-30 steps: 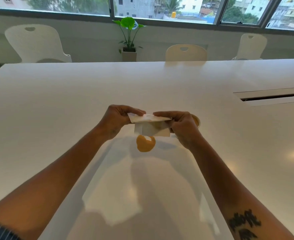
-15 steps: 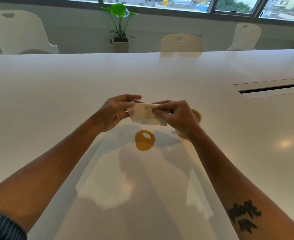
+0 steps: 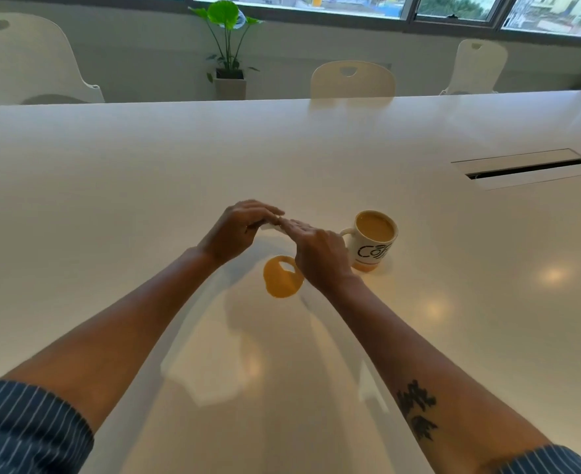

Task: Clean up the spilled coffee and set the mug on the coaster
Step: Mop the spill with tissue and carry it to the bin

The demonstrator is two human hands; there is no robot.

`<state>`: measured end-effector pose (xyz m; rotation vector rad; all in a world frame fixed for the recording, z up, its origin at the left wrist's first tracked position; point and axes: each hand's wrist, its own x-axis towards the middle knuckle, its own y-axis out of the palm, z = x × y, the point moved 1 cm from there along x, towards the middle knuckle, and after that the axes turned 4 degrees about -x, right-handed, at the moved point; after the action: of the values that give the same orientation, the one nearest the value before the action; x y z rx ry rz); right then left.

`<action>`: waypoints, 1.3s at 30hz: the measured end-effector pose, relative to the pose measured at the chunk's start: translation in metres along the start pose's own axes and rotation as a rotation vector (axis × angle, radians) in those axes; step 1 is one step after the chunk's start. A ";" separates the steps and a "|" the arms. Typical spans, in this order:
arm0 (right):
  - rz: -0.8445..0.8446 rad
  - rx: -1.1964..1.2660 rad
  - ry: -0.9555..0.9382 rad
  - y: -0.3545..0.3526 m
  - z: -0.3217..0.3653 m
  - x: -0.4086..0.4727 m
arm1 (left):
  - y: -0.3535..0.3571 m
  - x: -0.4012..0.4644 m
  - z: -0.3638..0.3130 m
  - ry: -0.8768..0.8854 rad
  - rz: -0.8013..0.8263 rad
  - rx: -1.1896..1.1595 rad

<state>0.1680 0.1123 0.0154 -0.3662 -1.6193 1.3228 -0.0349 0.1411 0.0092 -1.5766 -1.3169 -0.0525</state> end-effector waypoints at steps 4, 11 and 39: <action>0.149 0.059 0.026 0.012 -0.014 -0.004 | 0.008 -0.010 0.006 -0.024 0.137 -0.013; 0.398 0.204 -0.032 0.016 -0.031 -0.014 | 0.008 -0.015 0.009 -0.082 0.428 -0.035; 0.703 0.339 0.080 -0.008 -0.028 -0.040 | 0.002 -0.045 -0.003 -0.274 0.603 -0.016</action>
<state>0.2129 0.0964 0.0006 -0.8112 -1.1989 2.0385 -0.0496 0.1077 -0.0179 -1.9845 -0.9884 0.5437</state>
